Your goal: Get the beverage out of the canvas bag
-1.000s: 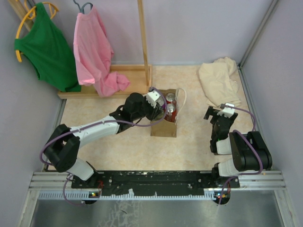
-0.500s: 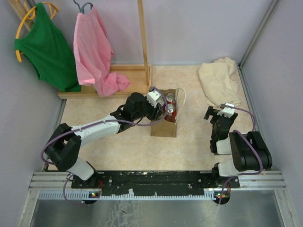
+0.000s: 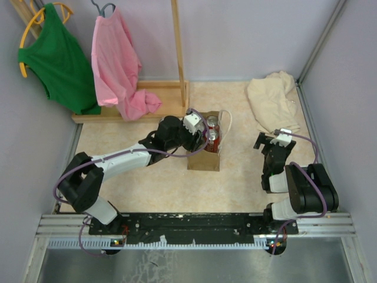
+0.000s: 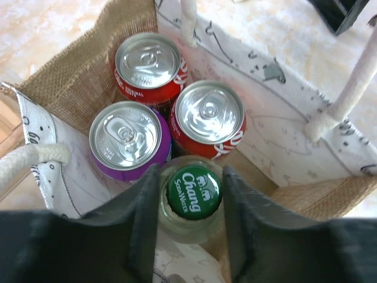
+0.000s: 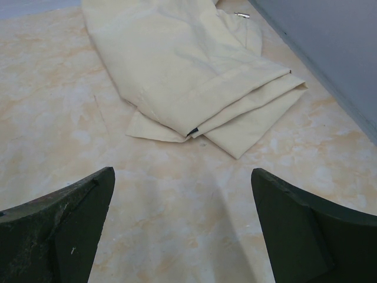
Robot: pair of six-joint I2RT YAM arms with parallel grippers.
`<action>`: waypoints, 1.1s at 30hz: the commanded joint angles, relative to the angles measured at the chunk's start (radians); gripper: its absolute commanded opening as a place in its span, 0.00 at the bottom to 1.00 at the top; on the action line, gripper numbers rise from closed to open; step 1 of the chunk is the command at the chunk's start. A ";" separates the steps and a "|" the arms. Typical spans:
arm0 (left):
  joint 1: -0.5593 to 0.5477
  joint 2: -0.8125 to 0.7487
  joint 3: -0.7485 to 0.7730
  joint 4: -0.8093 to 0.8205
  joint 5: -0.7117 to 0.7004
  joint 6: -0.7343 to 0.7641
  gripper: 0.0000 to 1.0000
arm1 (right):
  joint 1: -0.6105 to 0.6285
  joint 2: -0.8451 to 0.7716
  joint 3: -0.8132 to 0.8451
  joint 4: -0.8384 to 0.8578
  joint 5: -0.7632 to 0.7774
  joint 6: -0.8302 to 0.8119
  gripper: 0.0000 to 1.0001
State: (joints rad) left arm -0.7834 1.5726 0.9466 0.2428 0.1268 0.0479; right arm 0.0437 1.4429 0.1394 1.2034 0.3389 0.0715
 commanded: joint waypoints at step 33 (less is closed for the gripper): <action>-0.006 -0.129 0.119 0.169 -0.082 0.053 0.00 | 0.006 0.000 0.025 0.042 0.011 0.001 0.99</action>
State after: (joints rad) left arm -0.7898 1.5269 0.9508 0.2806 0.0616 0.0643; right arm 0.0437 1.4429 0.1394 1.2034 0.3389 0.0711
